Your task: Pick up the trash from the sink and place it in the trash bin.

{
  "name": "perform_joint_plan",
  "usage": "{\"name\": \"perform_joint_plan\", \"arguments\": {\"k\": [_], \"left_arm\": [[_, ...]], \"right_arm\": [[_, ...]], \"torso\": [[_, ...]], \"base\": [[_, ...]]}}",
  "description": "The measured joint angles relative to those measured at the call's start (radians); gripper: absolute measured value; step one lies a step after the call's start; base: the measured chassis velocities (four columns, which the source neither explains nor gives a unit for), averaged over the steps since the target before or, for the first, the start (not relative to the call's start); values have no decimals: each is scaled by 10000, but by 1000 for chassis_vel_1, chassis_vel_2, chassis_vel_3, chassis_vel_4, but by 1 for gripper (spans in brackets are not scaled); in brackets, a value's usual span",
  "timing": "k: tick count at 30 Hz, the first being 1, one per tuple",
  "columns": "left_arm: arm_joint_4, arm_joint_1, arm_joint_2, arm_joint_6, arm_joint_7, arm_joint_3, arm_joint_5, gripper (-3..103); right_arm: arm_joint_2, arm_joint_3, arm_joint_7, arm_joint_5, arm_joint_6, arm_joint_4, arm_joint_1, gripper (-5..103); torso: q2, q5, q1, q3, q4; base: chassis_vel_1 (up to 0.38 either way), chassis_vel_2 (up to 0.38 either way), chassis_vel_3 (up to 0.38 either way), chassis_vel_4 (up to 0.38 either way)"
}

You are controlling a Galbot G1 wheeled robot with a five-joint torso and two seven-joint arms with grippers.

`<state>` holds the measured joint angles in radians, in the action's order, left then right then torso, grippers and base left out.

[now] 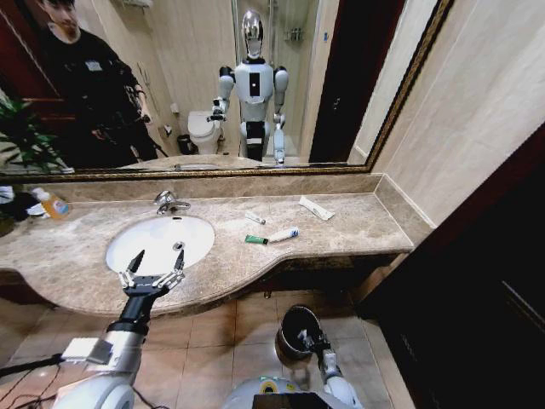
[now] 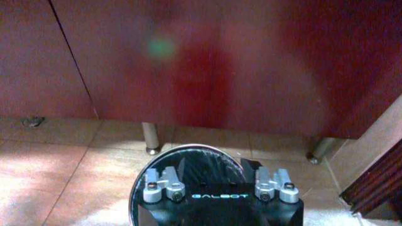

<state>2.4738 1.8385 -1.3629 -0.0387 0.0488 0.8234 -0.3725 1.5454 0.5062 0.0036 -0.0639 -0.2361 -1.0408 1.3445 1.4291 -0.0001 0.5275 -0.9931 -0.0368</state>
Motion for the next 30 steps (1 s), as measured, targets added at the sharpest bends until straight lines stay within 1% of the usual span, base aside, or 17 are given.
{"name": "perform_joint_plan", "arguments": {"k": [3, 4, 7, 9, 10, 11, 18, 20, 21, 22, 23, 24, 25, 27, 28, 30], "left_arm": [[0, 0, 0, 0, 0, 0, 0, 100], [0, 0, 0, 0, 0, 0, 0, 100], [0, 0, 0, 0, 0, 0, 0, 100], [0, 0, 0, 0, 1, 0, 0, 100], [0, 0, 0, 0, 0, 0, 0, 100], [0, 0, 0, 0, 0, 0, 0, 100], [0, 0, 0, 0, 1, 0, 0, 100], [0, 0, 0, 0, 0, 0, 0, 100], [0, 0, 0, 0, 0, 0, 0, 100], [0, 0, 0, 0, 0, 0, 0, 100], [0, 0, 1, 0, 1, 0, 0, 100], [0, 0, 1, 0, 1, 0, 0, 100], [0, 0, 1, 0, 0, 0, 0, 100], [0, 0, 1, 0, 0, 0, 0, 100], [0, 0, 1, 0, 0, 0, 0, 100], [1, 0, 0, 0, 0, 0, 0, 100]], "right_arm": [[25, -7, -9, -1, -5, -187, 101, 78], [25, -7, -9, -1, -5, -187, 101, 78], [22, -14, -37, 61, 21, -646, 335, 94], [22, -14, -51, 101, 38, -826, 416, 94], [20, -12, -75, 190, 69, -1208, 579, 97], [15, -8, -94, 245, 77, -1502, 723, 99], [-224, -54, -106, 496, -35, -2927, 1520, 100], [-393, -133, -162, 889, -41, -4031, 2096, 100], [-393, -133, -162, 889, -41, -4031, 2096, 100], [-480, -175, -189, 1065, -41, -4549, 2390, 100], [-637, -220, -235, 1349, -27, -5460, 2919, 100], [-637, -220, -235, 1349, -27, -5460, 2919, 100], [-693, -228, -253, 1454, -19, -5866, 3149, 100], [-864, -230, -251, 1715, 55, -7267, 3813, 100], [-864, -230, -251, 1715, 55, -7267, 3813, 100], [-926, -215, -257, 1794, 233, -8241, 4075, 100]], "torso": [[0, 0, 0, 0, 0], [0, 0, 0, 0, 0], [0, 0, 0, 0, 0], [0, 0, 0, 0, 0], [0, 1, 0, 0, 0], [0, 0, 0, 0, -1], [0, 1, 0, 0, 0], [0, 3, 0, 0, 0], [0, 3, 0, 0, 0], [0, 1, 0, 0, 0], [0, 2, 0, 0, 0], [0, 2, 0, 0, 0], [0, 1, 0, 0, 1], [0, 0, -1, 1, 1], [0, 0, -1, 1, 1], [1, 1, -1, 1, 1]], "base": [[0, 0, 0, 0], [0, 0, 0, 0], [0, 0, 0, 0], [0, 0, 0, 0], [0, 0, 0, 0], [0, 0, 0, 0], [0, 0, 0, 0], [0, 0, 0, 0], [0, 0, 0, 0], [0, 0, 0, 0], [0, 0, 0, 0], [0, 0, 0, 0], [0, 0, 0, 0], [0, 0, 0, 0], [0, 0, 0, 0], [0, 0, 0, 0]]}}
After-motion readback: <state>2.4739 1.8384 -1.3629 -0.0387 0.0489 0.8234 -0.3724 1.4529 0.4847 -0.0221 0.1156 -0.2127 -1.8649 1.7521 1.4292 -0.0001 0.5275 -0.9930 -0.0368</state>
